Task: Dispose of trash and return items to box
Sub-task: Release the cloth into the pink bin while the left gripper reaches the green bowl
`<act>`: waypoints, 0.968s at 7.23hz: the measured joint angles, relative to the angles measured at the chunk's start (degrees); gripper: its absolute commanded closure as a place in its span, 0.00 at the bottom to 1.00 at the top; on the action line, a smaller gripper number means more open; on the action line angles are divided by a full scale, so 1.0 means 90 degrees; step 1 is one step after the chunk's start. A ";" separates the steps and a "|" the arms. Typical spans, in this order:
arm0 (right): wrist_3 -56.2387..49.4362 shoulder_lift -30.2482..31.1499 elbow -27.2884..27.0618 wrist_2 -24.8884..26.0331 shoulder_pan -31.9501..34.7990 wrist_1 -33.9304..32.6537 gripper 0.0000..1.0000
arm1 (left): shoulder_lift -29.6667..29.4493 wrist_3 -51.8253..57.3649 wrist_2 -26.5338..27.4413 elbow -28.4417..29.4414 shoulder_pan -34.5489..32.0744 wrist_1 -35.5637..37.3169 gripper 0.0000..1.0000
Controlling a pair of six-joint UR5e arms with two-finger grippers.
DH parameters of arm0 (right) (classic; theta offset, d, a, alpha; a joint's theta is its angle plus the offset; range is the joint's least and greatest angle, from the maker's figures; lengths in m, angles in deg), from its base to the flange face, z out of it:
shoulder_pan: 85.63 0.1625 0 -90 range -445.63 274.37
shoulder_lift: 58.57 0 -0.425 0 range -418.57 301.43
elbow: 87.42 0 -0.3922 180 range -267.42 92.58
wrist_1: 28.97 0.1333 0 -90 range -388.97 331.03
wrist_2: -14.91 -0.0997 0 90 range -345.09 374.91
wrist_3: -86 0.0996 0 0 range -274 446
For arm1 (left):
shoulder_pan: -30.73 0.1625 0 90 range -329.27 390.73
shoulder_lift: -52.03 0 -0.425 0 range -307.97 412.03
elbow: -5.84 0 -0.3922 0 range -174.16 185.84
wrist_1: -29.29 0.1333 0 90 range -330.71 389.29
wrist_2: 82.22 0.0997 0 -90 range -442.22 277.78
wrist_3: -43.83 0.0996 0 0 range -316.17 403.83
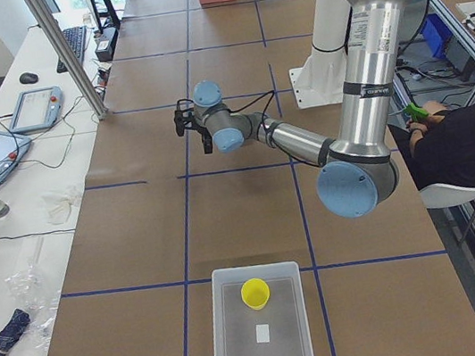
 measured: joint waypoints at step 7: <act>0.1448 -0.0040 -0.0105 -0.1235 -0.0184 0.0015 0.00 | -0.0680 -0.0652 0.1432 -0.0376 0.1448 0.1791 0.00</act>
